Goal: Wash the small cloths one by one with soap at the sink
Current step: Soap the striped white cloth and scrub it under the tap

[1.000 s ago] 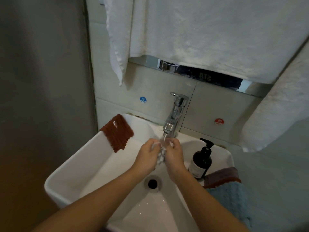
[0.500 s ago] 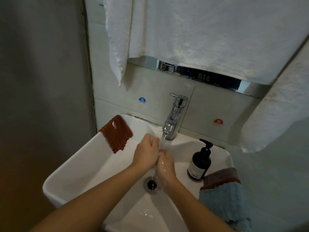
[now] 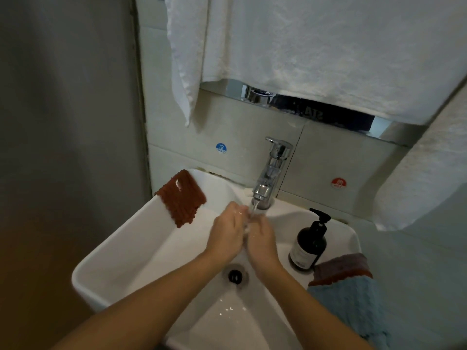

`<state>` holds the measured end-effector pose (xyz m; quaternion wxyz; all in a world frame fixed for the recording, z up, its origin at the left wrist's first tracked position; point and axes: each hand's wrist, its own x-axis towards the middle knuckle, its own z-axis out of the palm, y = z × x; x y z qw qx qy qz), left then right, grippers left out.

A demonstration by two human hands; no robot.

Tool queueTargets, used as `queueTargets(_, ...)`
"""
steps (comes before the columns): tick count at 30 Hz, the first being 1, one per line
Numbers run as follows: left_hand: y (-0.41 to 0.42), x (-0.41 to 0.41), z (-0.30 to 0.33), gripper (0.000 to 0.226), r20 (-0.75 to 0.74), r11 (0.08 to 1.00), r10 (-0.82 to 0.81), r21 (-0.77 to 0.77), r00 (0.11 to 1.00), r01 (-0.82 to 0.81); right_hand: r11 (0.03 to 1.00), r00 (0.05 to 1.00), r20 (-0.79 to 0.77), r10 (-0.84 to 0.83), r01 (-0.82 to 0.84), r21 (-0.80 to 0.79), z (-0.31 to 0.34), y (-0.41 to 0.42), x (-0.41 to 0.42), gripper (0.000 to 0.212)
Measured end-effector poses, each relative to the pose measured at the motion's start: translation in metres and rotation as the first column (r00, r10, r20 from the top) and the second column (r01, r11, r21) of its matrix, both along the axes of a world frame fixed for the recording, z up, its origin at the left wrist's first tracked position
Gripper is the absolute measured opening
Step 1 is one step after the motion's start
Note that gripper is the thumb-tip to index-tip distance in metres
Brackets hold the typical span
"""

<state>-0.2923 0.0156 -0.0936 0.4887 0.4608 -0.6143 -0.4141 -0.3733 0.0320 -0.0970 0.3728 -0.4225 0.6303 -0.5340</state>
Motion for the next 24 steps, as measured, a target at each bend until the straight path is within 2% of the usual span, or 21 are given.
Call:
queueTargets(2,0.013,-0.012,-0.001,0.016,-0.033,0.989,-0.136,0.057,0.99,0.138,0.98,0.978,0.058,-0.2,0.201,-0.015,0.005,-0.005,-0.007,0.014)
queueTargets(3,0.013,-0.013,-0.001,0.016,-0.031,0.988,-0.14,0.062,0.99,0.142,0.976,0.974,0.056,-0.217,0.218,-0.004,0.004,-0.003,-0.006,0.012)
queueTargets(4,0.01,-0.011,0.0,0.016,-0.029,0.992,-0.111,0.057,0.993,0.113,0.985,0.985,0.014,-0.171,0.171,0.014,0.002,0.0,-0.004,0.011)
queueTargets(6,-0.001,-0.002,0.001,0.015,-0.001,0.999,0.0,0.039,1.0,0.0,0.999,0.994,-0.096,0.043,-0.04,0.034,-0.003,0.009,-0.001,0.015)
queueTargets(7,-0.003,0.001,0.001,0.015,0.009,0.999,0.023,0.044,1.0,-0.023,0.993,0.987,-0.108,0.12,-0.118,0.019,-0.004,0.012,-0.001,0.017)
queueTargets(8,-0.001,0.002,0.001,0.015,0.001,0.999,-0.012,0.048,1.0,0.012,0.993,0.99,-0.084,0.117,-0.118,-0.008,-0.001,0.011,-0.004,0.017)
queueTargets(11,0.017,-0.01,0.0,0.014,-0.069,0.964,-0.25,0.073,0.966,0.254,0.984,0.984,0.024,-0.175,0.175,-0.025,0.004,0.004,-0.013,0.014)
queueTargets(12,0.02,-0.011,0.0,0.015,-0.073,0.96,-0.265,0.076,0.961,0.27,0.981,0.98,0.044,-0.194,0.193,0.024,0.001,0.004,-0.013,0.014)
queueTargets(14,0.011,-0.007,0.001,0.017,-0.077,0.978,-0.187,0.08,0.979,0.193,0.993,0.998,0.03,-0.05,0.047,0.113,-0.007,0.007,-0.01,0.019)
queueTargets(15,0.006,-0.003,0.0,0.018,-0.059,0.991,-0.096,0.088,0.994,0.101,0.987,0.997,-0.039,0.067,-0.06,0.149,-0.01,0.009,-0.009,0.021)
queueTargets(17,-0.001,0.002,0.0,0.02,-0.017,0.994,0.074,0.088,0.997,-0.072,0.957,0.928,-0.268,0.26,-0.211,0.198,-0.011,0.008,-0.016,0.019)
queueTargets(18,-0.001,0.003,0.0,0.02,-0.015,0.994,0.069,0.082,0.998,-0.067,0.953,0.881,-0.378,0.283,-0.217,0.21,-0.009,0.006,-0.02,0.017)
queueTargets(21,0.005,-0.002,0.005,0.02,-0.043,0.982,-0.129,0.135,0.991,0.134,0.986,0.855,-0.508,0.105,-0.024,0.163,-0.004,0.004,-0.029,0.012)
queueTargets(23,0.003,0.0,0.009,0.016,-0.101,0.965,-0.15,0.199,0.983,0.168,0.998,0.873,-0.486,-0.046,0.064,0.02,-0.001,0.009,-0.033,0.016)
queueTargets(24,0.002,0.002,0.01,0.015,-0.129,0.962,-0.141,0.216,0.982,0.166,0.998,0.907,-0.414,-0.069,0.062,-0.029,0.001,0.012,-0.033,0.022)
